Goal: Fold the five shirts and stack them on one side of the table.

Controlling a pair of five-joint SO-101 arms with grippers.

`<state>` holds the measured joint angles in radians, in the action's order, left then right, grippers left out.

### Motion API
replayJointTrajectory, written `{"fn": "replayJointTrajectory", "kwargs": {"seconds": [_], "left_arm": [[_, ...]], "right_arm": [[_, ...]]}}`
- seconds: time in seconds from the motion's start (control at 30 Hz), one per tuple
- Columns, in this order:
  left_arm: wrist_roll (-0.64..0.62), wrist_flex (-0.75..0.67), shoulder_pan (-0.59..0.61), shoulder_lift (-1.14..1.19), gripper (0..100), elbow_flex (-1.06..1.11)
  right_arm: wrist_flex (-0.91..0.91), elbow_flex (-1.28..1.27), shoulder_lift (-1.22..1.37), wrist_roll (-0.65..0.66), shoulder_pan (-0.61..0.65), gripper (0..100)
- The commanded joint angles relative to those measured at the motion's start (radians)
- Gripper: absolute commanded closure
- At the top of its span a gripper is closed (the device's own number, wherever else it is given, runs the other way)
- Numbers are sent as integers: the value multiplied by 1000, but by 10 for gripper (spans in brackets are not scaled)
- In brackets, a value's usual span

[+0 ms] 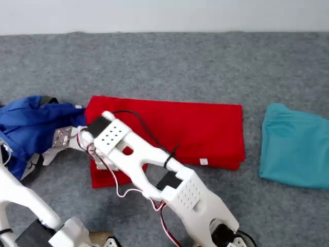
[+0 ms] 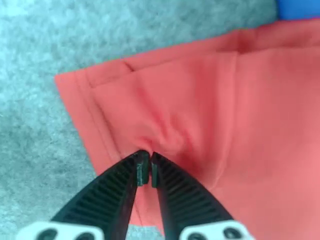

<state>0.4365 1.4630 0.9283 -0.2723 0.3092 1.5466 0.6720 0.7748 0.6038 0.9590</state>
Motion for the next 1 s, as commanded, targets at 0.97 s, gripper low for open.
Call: {"fn": "replayJointTrajectory", "kwargs": {"seconds": [0.97], "left_arm": [[-6,-17,-5,-46,986,-7]], "right_arm": [[77,448,104,-69,-305,842]]}}
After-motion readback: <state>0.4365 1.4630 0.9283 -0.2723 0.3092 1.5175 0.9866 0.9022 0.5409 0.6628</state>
